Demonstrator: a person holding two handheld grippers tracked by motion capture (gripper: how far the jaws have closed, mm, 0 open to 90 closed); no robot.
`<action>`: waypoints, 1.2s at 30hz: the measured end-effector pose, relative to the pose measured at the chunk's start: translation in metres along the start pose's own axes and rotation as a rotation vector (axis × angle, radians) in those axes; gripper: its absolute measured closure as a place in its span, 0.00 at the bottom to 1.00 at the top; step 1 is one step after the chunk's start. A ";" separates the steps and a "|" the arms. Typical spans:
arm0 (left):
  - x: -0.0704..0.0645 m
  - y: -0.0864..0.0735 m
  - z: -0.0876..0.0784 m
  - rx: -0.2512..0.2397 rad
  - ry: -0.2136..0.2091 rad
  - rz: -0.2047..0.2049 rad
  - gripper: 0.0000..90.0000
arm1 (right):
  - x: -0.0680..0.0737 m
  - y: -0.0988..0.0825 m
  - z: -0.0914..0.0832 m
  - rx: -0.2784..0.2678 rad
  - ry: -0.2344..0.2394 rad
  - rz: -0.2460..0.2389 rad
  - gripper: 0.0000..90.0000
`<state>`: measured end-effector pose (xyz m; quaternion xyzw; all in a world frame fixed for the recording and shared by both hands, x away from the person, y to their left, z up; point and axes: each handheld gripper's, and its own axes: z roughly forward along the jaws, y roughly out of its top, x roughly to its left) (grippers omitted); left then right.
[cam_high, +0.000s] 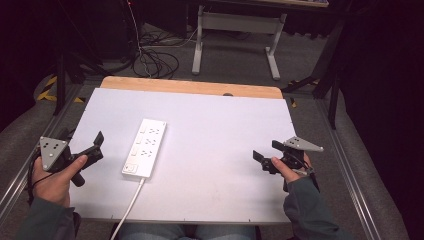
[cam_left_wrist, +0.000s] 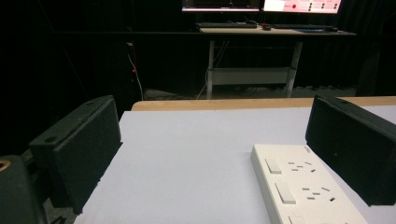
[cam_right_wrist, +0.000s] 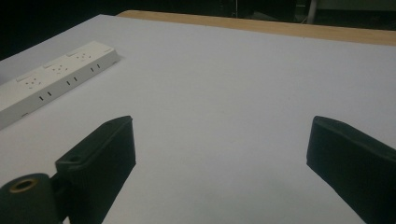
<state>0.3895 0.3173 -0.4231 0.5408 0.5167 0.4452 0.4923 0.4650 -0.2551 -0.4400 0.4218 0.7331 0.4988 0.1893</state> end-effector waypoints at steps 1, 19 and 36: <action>0.000 0.000 0.000 -0.001 0.001 -0.001 0.05 | 0.000 0.000 0.000 0.002 -0.002 0.000 0.10; -0.001 0.000 0.003 0.002 0.002 -0.002 0.06 | -0.002 -0.001 -0.003 -0.001 -0.011 0.003 0.10; 0.001 0.001 0.002 -0.007 0.019 0.014 0.27 | -0.002 -0.001 -0.003 -0.002 -0.013 0.003 0.10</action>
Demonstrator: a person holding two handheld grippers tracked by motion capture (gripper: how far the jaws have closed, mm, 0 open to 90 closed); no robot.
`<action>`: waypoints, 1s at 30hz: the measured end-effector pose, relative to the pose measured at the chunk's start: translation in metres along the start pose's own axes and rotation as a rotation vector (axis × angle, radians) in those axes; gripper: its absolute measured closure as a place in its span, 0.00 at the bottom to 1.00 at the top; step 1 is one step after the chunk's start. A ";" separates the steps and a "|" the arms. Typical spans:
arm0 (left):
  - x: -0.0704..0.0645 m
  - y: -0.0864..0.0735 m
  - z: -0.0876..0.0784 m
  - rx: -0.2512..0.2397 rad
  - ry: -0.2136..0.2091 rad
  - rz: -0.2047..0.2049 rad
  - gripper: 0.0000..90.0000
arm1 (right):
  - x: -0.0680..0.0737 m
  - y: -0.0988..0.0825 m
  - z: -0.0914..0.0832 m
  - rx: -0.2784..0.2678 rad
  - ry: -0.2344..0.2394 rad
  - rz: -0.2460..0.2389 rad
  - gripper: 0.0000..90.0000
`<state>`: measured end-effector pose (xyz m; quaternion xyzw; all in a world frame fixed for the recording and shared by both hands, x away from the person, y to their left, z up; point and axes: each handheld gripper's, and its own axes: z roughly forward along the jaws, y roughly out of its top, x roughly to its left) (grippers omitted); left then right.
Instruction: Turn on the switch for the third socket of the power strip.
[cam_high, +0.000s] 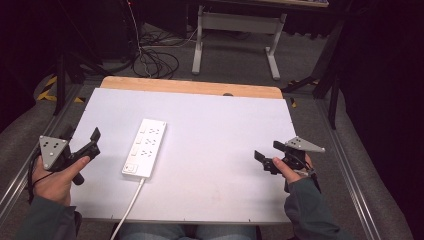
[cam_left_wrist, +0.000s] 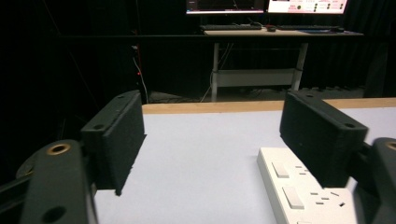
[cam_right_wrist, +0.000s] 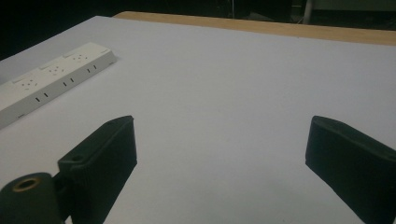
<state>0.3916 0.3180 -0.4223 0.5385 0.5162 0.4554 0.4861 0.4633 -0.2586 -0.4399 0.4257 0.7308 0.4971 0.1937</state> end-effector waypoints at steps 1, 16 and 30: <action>0.000 0.000 0.000 0.001 -0.002 -0.002 0.28 | 0.000 0.000 0.000 -0.001 -0.001 0.001 0.10; 0.006 0.001 -0.001 0.054 -0.043 -0.059 0.64 | 0.000 0.000 -0.001 -0.003 0.000 0.002 0.11; 0.015 0.002 0.000 0.100 -0.085 -0.044 0.95 | -0.001 0.000 -0.001 -0.001 0.002 0.002 0.11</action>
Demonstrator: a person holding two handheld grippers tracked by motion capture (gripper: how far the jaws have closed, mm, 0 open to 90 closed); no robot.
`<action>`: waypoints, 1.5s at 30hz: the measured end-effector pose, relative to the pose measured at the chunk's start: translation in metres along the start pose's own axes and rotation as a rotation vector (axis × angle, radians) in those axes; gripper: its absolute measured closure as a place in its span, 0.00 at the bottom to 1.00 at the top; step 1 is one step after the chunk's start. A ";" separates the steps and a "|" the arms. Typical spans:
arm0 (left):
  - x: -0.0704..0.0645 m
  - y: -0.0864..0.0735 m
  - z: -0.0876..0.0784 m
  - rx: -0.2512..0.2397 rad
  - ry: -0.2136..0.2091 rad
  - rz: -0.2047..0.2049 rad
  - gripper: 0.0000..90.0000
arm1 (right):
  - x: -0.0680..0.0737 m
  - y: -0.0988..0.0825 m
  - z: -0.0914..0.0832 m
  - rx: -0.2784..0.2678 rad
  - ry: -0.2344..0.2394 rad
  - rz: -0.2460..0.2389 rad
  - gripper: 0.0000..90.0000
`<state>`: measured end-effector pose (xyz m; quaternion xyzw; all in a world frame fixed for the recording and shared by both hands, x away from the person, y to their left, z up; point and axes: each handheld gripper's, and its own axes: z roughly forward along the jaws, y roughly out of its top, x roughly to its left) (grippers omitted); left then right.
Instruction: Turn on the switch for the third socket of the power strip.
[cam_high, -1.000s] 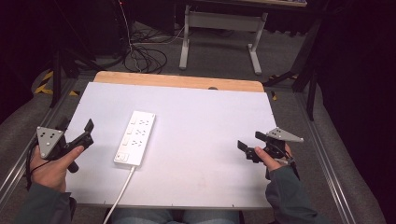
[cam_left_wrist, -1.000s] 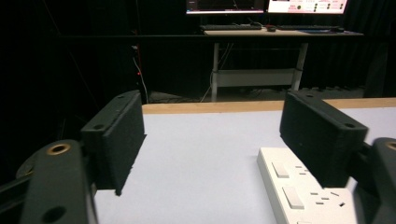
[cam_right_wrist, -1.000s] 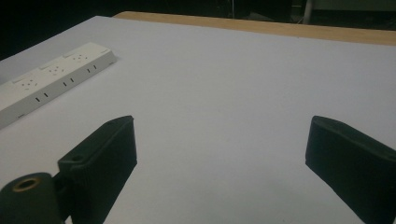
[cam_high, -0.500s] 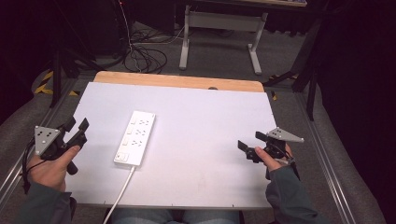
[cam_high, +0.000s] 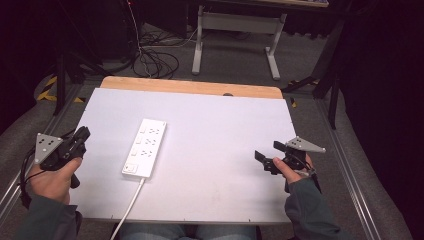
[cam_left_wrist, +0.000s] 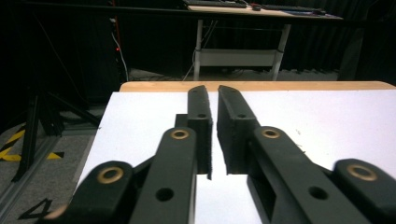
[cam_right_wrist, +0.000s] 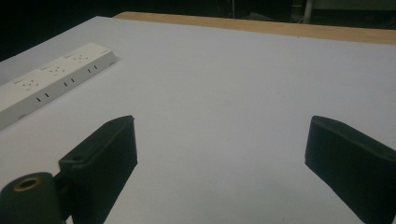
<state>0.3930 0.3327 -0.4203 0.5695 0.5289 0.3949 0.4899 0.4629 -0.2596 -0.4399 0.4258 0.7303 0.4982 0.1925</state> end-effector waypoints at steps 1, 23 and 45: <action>0.000 0.000 0.000 0.000 0.000 0.000 0.96 | 0.000 0.000 0.000 0.000 0.000 0.000 0.11; -0.004 0.005 0.012 0.042 -0.029 0.059 1.00 | 0.000 0.000 -0.001 0.000 0.000 0.001 0.11; -0.017 0.007 0.042 0.085 -0.065 0.123 1.00 | 0.000 -0.002 -0.002 0.008 -0.001 -0.004 0.11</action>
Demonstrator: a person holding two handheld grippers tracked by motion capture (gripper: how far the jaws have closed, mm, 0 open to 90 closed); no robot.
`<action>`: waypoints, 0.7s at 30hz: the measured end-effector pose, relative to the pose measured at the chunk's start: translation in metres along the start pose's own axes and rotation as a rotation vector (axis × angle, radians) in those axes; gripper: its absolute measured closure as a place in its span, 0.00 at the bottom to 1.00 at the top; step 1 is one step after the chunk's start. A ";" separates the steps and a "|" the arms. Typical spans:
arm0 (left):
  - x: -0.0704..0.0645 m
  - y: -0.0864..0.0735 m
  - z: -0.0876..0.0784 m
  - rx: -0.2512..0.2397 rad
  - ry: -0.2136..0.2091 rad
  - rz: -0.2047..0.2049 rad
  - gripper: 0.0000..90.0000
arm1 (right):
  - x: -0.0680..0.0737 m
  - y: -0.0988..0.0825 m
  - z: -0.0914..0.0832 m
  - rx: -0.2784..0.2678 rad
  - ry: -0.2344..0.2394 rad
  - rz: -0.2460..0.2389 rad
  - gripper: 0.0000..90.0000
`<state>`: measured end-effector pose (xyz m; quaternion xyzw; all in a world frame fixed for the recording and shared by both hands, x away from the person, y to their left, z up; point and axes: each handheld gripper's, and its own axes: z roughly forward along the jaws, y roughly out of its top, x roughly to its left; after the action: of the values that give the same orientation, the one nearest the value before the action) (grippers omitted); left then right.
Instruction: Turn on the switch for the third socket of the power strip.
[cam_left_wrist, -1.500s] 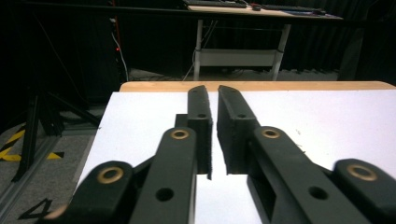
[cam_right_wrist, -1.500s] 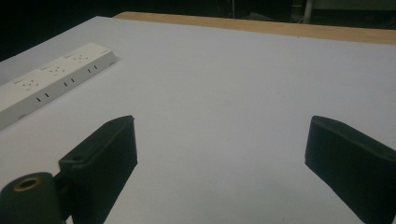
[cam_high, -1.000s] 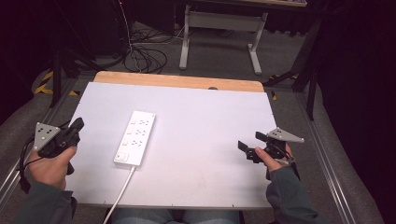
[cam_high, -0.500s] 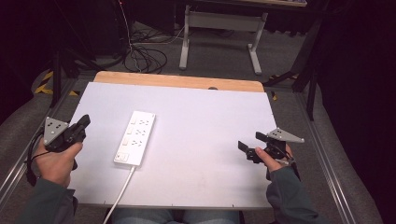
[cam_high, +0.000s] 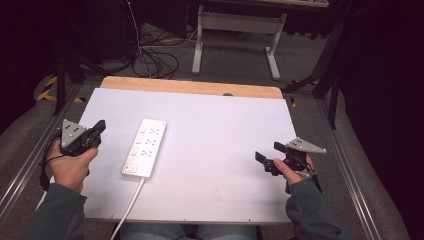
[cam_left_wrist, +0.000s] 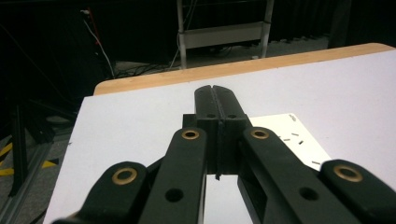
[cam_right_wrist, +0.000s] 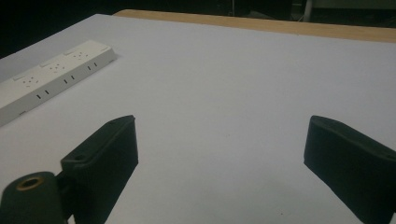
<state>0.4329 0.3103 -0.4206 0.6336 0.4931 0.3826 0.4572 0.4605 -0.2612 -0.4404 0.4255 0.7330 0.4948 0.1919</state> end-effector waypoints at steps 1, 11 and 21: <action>-0.001 0.000 0.001 0.002 -0.002 0.000 1.00 | 0.000 0.000 0.000 0.000 0.000 0.000 0.11; -0.008 0.003 0.016 0.032 -0.032 0.026 1.00 | 0.000 0.000 0.000 0.003 0.000 0.001 0.12; -0.013 0.004 0.029 0.057 -0.048 0.039 1.00 | 0.000 0.000 0.001 0.003 0.003 0.004 0.12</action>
<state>0.4577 0.2913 -0.4258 0.6650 0.4801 0.3619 0.4430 0.4611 -0.2605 -0.4410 0.4264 0.7333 0.4946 0.1893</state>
